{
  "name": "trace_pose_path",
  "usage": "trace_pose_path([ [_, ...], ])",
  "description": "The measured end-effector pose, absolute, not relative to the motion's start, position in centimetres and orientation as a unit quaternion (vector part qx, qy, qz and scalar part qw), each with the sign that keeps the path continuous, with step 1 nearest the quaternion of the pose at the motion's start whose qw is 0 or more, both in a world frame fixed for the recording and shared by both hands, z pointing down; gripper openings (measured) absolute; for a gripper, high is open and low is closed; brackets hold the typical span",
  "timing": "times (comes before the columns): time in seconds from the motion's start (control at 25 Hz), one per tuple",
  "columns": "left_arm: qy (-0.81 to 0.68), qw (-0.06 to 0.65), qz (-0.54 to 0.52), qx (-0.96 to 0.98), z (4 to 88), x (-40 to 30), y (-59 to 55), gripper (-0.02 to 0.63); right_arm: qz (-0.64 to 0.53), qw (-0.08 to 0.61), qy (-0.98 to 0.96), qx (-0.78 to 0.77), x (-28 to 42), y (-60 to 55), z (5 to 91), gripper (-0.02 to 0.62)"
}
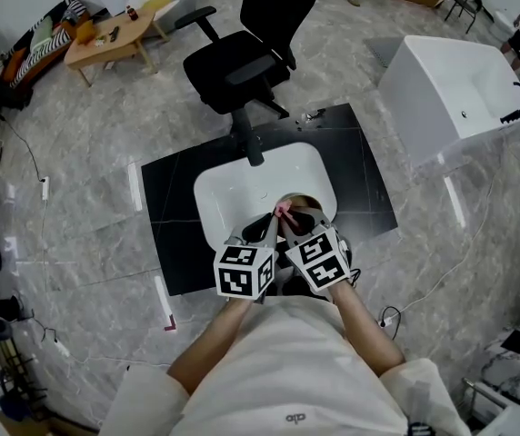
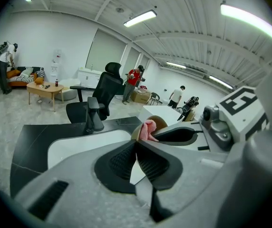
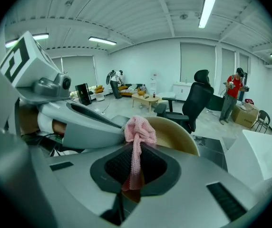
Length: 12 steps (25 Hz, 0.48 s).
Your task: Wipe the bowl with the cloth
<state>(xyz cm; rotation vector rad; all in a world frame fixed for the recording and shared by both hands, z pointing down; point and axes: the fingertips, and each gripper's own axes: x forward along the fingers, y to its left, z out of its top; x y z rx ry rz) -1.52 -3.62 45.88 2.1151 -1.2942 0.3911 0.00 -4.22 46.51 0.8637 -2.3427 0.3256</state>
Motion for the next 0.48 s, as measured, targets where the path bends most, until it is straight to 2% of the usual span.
trace_pose_path([
  [0.48, -0.500, 0.311, 0.143, 0.796, 45.7, -2.6, -5.0, 0.017, 0.023, 0.421, -0.863, 0.277, 1.1, -4.0, 48.8, 0.028],
])
